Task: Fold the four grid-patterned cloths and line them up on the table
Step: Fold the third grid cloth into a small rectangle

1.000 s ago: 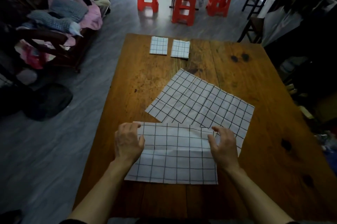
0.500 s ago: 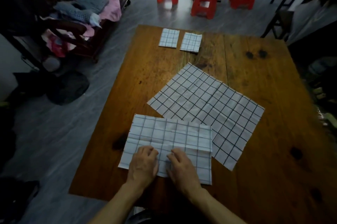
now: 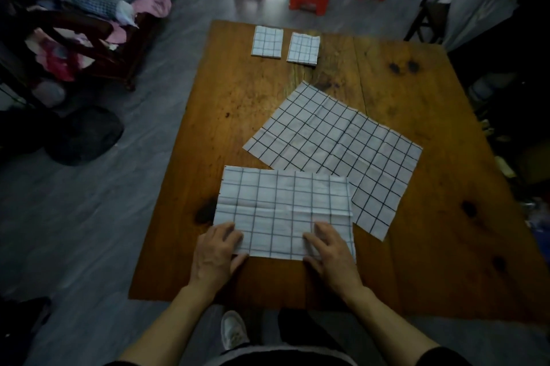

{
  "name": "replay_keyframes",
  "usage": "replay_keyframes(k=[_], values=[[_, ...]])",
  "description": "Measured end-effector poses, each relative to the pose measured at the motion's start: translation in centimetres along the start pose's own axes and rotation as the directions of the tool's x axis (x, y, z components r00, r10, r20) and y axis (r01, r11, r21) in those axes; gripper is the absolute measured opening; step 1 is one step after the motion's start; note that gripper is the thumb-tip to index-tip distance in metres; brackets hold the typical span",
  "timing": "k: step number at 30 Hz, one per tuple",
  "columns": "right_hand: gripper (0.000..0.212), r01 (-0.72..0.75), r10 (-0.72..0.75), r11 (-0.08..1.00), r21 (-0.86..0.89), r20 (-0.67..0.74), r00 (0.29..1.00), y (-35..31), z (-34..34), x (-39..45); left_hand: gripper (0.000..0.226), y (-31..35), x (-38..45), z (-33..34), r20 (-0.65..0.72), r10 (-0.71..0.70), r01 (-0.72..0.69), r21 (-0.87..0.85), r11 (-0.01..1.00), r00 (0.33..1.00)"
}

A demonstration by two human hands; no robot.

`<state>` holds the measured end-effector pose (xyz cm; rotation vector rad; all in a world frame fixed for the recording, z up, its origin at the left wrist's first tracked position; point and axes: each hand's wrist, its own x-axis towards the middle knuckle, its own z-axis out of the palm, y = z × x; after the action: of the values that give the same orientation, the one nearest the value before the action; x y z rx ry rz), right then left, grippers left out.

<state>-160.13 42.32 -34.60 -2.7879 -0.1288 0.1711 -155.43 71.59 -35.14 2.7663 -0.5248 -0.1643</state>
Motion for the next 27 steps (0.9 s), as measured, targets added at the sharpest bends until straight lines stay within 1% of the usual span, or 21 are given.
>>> replay_keyframes(k=[3, 8, 13, 16, 18, 22, 25, 27], values=[[0.053, -0.083, 0.083, 0.997, 0.001, -0.011, 0.996, 1.4, -0.5, -1.1, 0.044, -1.5, -0.5, -0.3, -0.020, -0.004, 0.003, -0.034, 0.999, 1.000], [0.049, -0.227, 0.229, 0.972, 0.061, -0.018, 0.973, 2.8, -1.3, -2.6, 0.039, -2.0, -0.7, -0.7, -0.020, -0.050, 0.048, -0.065, 0.997, 0.999], [0.045, -0.314, 0.318, 0.947, 0.071, -0.059, 0.946, 4.5, -2.3, -3.6, 0.037, -2.0, -0.6, -1.1, -0.003, -0.052, 0.052, -0.067, 0.996, 0.999], [0.043, -0.364, 0.368, 0.928, 0.075, -0.056, 0.928, 4.9, -2.7, -3.9, 0.037, -2.1, -0.5, -1.3, 0.004, -0.042, 0.042, -0.059, 0.997, 0.999], [0.040, -0.379, 0.383, 0.922, 0.079, -0.051, 0.922, 4.8, -2.8, -3.8, 0.035, -2.0, -0.3, -1.7, 0.014, -0.013, 0.013, -0.019, 1.000, 1.000], [0.039, -0.418, 0.420, 0.907, 0.051, -0.054, 0.906, 3.6, -3.1, -3.2, 0.029, -1.6, 0.5, -2.8, 0.063, 0.108, -0.114, 0.098, 0.989, 0.992], [0.034, -0.354, 0.363, 0.929, 0.109, -0.077, 0.929, 2.1, -2.9, -2.6, 0.032, -1.5, 1.0, -3.6, 0.131, 0.129, -0.147, 0.141, 0.979, 0.983], [0.032, -0.301, 0.308, 0.946, 0.116, -0.042, 0.951, 0.9, -2.7, -2.2, 0.032, -1.5, 1.2, -4.0, 0.161, 0.123, -0.148, 0.154, 0.977, 0.979]])
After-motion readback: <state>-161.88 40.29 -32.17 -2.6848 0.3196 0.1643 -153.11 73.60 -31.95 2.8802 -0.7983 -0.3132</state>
